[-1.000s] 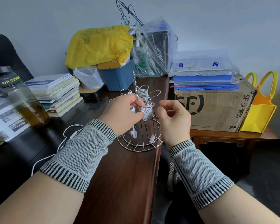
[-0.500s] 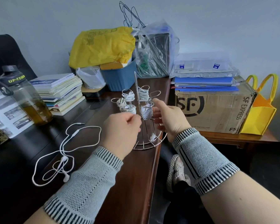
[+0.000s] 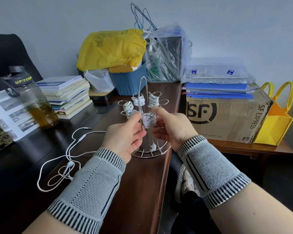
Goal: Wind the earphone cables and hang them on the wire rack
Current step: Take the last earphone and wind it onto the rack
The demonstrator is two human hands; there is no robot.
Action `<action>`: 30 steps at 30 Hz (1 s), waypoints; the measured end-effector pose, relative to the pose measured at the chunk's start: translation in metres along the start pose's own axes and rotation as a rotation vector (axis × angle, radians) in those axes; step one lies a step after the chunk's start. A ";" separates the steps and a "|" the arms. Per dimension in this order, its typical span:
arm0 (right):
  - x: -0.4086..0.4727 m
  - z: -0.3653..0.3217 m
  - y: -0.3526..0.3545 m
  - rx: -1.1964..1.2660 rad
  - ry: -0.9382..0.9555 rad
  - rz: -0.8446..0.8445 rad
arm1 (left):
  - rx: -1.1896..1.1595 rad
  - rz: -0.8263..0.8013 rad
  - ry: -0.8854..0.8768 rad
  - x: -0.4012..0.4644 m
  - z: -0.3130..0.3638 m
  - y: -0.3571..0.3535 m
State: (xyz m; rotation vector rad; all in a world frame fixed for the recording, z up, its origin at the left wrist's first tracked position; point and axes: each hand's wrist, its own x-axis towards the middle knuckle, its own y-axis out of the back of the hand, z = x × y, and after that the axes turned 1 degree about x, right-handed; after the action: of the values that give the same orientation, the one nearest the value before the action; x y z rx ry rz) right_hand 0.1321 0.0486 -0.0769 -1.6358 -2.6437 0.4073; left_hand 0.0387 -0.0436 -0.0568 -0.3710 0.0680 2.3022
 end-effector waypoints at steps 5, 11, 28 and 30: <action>-0.003 -0.001 -0.002 0.073 0.006 0.016 | -0.062 -0.033 0.039 0.000 0.001 -0.006; -0.008 -0.003 -0.001 0.026 -0.008 0.013 | -0.136 -0.076 0.071 -0.002 0.001 -0.008; -0.006 -0.001 0.002 0.089 0.022 0.047 | -0.203 -0.012 0.031 -0.004 0.003 -0.013; -0.009 0.004 0.005 0.114 -0.018 0.097 | -0.221 -0.006 0.032 -0.004 0.000 -0.010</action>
State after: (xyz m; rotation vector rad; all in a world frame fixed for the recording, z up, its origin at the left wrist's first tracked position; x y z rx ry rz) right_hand 0.1401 0.0423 -0.0811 -1.7369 -2.5086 0.5661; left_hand 0.0483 -0.0398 -0.0551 -0.5199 -0.1725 2.3037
